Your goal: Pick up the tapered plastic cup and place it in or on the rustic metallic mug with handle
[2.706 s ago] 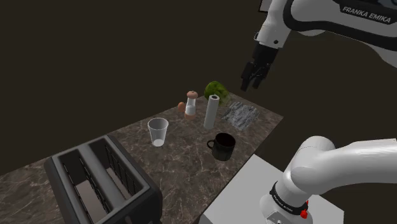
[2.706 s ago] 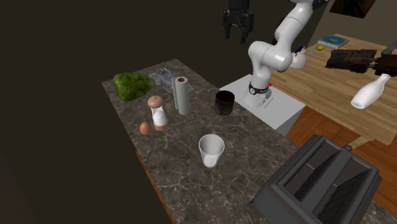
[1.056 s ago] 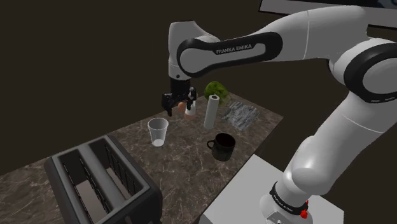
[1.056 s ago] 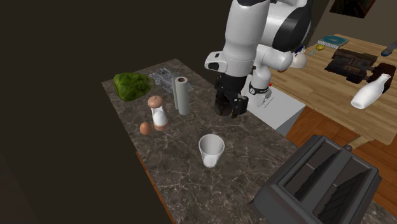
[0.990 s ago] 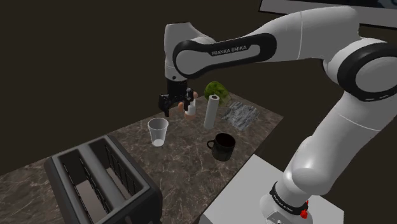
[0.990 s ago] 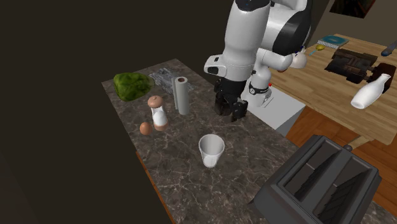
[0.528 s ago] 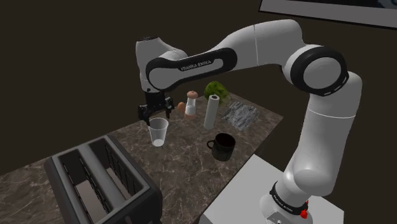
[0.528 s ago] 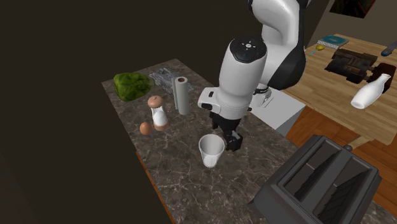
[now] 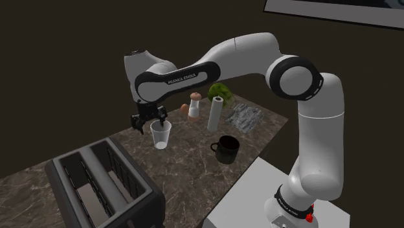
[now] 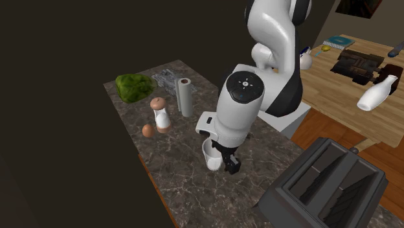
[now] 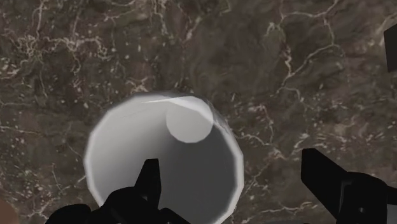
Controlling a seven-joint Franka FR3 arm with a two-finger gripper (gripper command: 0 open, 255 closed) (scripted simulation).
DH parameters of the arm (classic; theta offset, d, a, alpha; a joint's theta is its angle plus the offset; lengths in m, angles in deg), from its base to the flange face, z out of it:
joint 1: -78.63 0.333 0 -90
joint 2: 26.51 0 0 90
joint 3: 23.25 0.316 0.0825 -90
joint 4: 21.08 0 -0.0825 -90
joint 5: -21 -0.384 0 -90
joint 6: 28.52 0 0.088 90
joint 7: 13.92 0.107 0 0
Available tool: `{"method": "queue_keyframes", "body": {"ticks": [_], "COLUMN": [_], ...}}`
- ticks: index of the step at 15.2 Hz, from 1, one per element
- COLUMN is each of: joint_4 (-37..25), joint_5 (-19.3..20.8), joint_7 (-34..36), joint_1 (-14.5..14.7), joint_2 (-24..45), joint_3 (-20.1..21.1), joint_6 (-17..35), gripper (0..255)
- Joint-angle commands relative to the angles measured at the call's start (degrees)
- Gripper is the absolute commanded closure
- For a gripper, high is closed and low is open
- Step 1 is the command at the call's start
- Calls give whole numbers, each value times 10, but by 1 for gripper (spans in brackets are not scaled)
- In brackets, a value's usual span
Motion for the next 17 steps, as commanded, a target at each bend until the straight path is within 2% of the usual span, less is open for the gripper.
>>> {"method": "queue_keyframes", "body": {"ticks": [1, 3, 11, 12, 17], "joint_4": [9, 22, 22, 22, 22], "joint_5": [3, 5, 5, 5, 5], "joint_7": [3, 5, 5, 5, 5], "joint_1": [0, -1, -1, -1, -1], "joint_2": [5, 10, 10, 10, 10], "joint_3": [-1, -3, -3, -3, -3], "joint_6": [14, 31, 31, 31, 31], "gripper": [0, 0, 0, 255, 255]}}
